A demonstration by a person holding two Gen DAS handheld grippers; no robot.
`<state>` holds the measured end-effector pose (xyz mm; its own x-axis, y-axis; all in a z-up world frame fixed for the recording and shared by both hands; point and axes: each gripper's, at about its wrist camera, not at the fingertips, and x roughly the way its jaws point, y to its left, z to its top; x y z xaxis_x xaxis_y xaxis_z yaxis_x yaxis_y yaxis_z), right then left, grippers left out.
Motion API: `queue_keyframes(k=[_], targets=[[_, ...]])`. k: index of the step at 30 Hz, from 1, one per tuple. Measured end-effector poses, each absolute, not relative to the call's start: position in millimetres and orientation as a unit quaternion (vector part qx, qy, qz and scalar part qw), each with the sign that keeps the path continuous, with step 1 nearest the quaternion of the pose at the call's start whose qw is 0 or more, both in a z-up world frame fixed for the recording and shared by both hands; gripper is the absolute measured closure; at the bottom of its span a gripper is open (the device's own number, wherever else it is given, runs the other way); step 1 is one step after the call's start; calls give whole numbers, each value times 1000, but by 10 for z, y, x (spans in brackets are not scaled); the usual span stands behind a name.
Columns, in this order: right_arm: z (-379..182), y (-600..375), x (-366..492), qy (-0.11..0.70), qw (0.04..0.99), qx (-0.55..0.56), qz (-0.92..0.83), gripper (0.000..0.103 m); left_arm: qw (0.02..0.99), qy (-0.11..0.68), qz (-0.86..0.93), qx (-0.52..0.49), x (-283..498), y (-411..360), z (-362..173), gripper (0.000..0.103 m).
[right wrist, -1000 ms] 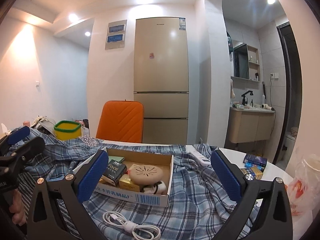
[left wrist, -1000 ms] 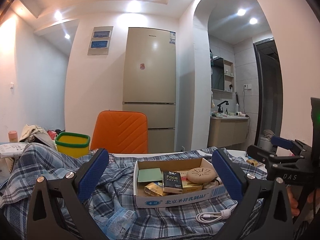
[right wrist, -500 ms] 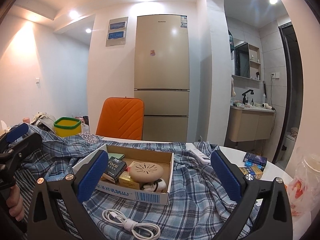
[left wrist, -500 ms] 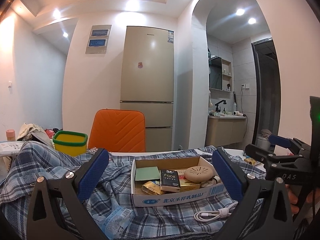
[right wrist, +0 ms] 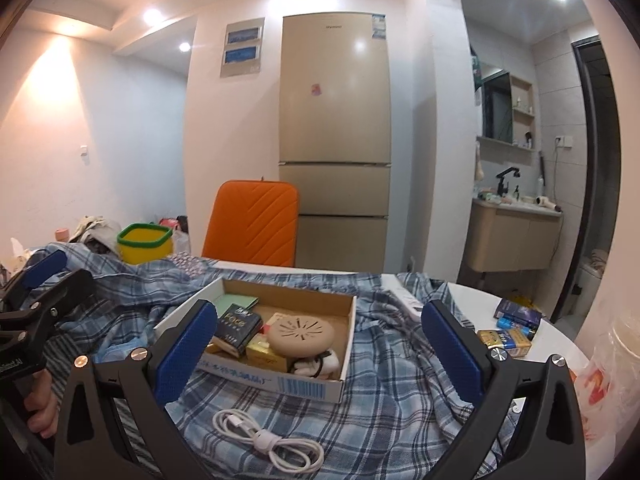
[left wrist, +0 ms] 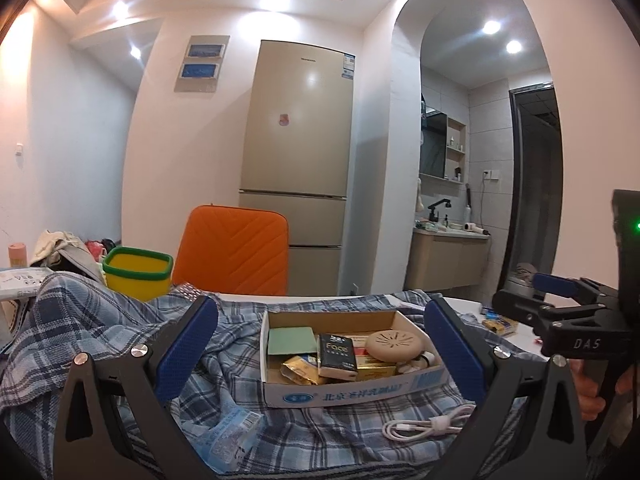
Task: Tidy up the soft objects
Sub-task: 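Raise both open tools above the box, then grasp the white cable bundle with the right tool while the left tool grasps the blue snack bar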
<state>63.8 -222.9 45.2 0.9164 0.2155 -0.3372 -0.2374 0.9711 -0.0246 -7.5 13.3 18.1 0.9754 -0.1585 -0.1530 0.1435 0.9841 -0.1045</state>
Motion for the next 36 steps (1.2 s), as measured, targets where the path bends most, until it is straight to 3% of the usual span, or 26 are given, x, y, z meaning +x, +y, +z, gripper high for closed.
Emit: queue_keyframes(k=[9,13,17,26,29,36], targets=[[500,-2111,746,273,947,-54,160,0,985,143,-96,-16,-50,-2,204,0],[315,-2045,805,320,927,-72,181,7,983,155,-97,-12,-46,-26,172,0],[55,-1981,877,360,908,-91,194,8,981,170,-91,4,-5,-83,128,1],[-396,-1753,1114,450,846,-140,248,29,972,214,-93,-10,141,-41,18,7],[-491,-1711,1191,473,829,-143,263,41,970,225,-90,-17,174,-17,-7,8],[-653,-1654,1215,486,809,-176,280,43,964,250,-91,-24,263,-3,-76,12]])
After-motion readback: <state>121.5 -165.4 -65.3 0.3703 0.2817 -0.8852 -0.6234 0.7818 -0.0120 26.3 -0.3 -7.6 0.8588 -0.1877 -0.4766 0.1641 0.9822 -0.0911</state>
